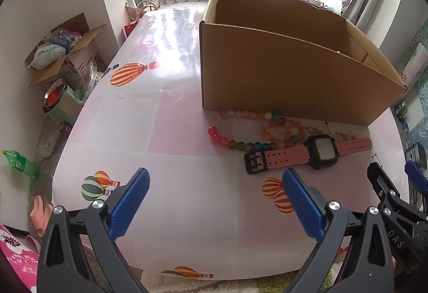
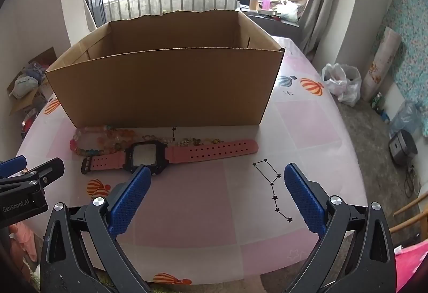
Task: Organize jewelry
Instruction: 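Move both tools toward the pink-strapped watch beside the box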
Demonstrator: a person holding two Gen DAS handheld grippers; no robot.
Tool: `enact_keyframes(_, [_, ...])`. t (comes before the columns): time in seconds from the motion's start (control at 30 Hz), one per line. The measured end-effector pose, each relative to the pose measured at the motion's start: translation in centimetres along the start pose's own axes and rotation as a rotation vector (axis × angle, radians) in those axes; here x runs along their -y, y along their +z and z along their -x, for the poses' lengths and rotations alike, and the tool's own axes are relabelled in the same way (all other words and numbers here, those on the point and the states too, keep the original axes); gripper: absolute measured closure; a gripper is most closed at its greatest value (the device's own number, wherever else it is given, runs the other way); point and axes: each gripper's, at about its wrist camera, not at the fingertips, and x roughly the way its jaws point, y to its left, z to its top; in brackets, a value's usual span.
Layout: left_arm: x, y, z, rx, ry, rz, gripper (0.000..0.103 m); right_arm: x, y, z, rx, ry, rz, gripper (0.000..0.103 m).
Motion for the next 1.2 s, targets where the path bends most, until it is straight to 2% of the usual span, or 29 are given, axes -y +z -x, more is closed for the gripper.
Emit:
enact_keyframes(0.3, [-0.5,-1.4,-0.3,0.022,-0.002,-0.005,0.006,0.2,-0.4,0.3,0.022,0.021,-0.026,0.007])
enact_keyframes(0.33, [0.0,-0.7,-0.5,0.0,0.008,-0.011,0.006,0.6,-0.4,0.3,0.021,0.027,-0.03,0.007])
enact_keyframes(0.47, [0.1,-0.2,-0.4,-0.007,0.012,-0.005,0.006,0.2,0.2,0.4,0.012,0.015,-0.022,0.007])
enact_keyframes(1.2, [-0.1,-0.1,-0.5,-0.017,0.027,-0.007,0.006,0.1,0.1,-0.2,0.007,0.023,-0.022,0.007])
